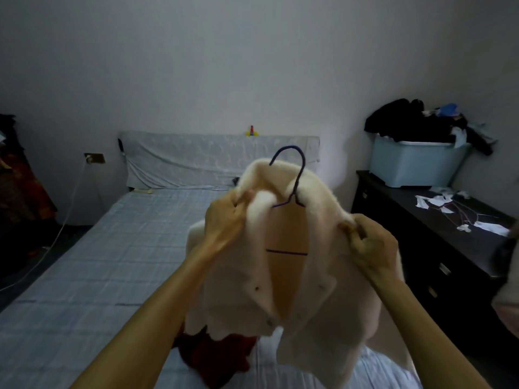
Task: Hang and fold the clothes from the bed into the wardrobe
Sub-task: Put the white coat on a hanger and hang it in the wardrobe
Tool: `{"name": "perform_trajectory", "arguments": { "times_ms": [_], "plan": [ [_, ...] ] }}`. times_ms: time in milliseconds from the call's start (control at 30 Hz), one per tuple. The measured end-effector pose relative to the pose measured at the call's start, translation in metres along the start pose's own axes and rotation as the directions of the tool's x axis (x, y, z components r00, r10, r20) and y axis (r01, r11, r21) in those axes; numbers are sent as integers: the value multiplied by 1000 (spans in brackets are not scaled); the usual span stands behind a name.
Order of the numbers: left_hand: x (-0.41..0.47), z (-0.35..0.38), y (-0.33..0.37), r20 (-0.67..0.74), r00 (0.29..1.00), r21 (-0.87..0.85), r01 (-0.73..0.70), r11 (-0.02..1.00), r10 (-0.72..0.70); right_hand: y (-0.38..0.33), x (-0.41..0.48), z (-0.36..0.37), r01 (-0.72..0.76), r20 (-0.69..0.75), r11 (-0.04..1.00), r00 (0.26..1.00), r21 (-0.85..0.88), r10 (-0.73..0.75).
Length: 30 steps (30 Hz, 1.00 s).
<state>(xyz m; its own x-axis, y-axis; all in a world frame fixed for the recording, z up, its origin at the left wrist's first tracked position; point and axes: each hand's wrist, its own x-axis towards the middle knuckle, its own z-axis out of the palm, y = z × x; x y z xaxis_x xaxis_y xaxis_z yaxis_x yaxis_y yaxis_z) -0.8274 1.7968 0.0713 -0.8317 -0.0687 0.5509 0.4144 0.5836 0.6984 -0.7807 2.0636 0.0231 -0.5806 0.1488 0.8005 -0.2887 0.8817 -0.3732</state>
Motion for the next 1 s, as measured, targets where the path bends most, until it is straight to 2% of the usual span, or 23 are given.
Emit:
{"name": "perform_trajectory", "arguments": {
  "times_ms": [67, 100, 200, 267, 367, 433, 533, 700, 833, 1000],
  "plan": [
    [-3, 12, 21, -30, 994, 2, -107, 994, 107, -11, 3, 5, 40, 119, 999, 992, -16, -38],
    [-2, 12, 30, -47, 992, -5, -121, 993, 120, -14, 5, 6, 54, 123, 998, 991, -41, -49],
    [6, -3, 19, -74, 990, 53, -113, 992, 117, -14, 5, 5, 12, 6, 992, 1000, -126, -11],
    [7, -15, -3, -5, 998, 121, -63, 991, 64, -13, 3, 0, -17, -38, 989, 999, -147, 11],
    [-3, -27, -37, 142, 990, 219, -12, 976, -20, -12, -5, 3, -50, -24, 994, 999, -99, 48],
    [-16, -31, -51, 237, 971, 169, -5, 986, -36, -14, -7, 3, -65, -15, 995, 998, -75, 64],
    [-25, -35, -57, 291, 957, 102, -36, 994, 5, -15, -7, 0, -33, 42, 999, 999, -30, 34],
    [-38, -30, -42, 291, 956, 136, -82, 987, 39, -9, -11, -12, -53, 152, 996, 987, 75, 41],
    [-47, -20, -24, 242, 968, 118, -103, 988, 72, -2, -26, -33, -79, 147, 997, 986, -14, 80],
    [-59, -5, 11, 253, 959, 22, -142, 990, 131, -3, -43, -72, -211, 120, 974, 968, -85, 220]
  ]
}}
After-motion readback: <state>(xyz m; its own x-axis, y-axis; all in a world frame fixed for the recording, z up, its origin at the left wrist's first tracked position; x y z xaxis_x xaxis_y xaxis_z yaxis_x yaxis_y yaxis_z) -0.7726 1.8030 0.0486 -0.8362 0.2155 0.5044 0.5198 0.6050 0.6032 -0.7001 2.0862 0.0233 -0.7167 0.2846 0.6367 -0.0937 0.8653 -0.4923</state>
